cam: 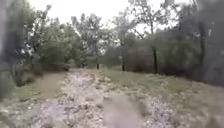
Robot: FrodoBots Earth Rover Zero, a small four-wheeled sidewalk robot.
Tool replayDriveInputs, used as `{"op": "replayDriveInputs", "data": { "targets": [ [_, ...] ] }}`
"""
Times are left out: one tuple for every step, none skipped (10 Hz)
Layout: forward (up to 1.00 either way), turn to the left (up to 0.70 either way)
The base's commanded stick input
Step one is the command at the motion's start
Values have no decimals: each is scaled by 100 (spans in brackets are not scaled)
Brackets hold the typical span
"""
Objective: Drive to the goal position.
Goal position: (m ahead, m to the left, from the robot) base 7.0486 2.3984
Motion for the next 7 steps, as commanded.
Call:
{"op": "replayDriveInputs", "data": {
  "targets": [
    [70,0],
    [70,0],
    [70,0],
    [70,0],
    [70,0],
    [70,0],
    [70,0]
  ]
}}
